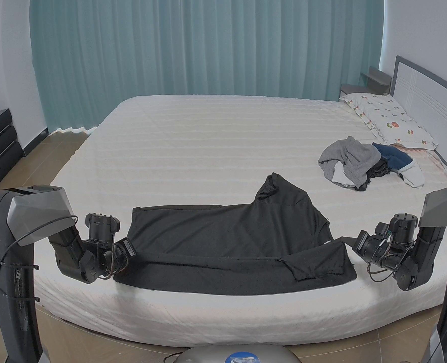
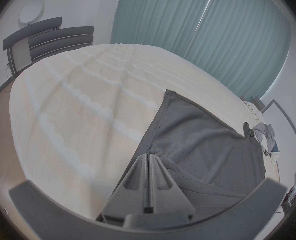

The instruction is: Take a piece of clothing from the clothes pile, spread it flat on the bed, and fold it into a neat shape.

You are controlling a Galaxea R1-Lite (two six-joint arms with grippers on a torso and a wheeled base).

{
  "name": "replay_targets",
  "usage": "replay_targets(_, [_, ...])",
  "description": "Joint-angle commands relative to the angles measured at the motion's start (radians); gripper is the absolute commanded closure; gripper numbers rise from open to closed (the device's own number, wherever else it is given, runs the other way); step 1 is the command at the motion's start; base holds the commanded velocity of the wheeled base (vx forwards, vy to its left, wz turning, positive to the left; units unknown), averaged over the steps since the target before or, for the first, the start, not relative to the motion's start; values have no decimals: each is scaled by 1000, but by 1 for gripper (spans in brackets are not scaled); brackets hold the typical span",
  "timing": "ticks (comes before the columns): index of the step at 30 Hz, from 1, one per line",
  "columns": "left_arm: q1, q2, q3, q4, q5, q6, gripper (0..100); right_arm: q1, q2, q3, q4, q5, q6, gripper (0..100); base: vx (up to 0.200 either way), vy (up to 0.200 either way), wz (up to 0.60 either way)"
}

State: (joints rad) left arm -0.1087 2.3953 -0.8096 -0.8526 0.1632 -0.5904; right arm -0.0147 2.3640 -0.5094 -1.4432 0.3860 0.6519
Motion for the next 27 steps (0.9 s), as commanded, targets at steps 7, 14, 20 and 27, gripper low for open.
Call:
replay_targets(7, [4,61,-53,17,7,-2,100,1,73,-52,0,1,0,100,0,0,0])
replay_targets(14, [4,61,-54,24,7,-2,0,1,90,-57,-2,1,0,0,0,0,0])
replay_targets(20, [9,59,-56,18,7,-11,0,-1,93,-57,-17,8,11,0,0,0,0])
replay_targets(27, [49,-1,-28,3,6,-11,0,-21,75,-20,-94,10,120,0,0,0,0])
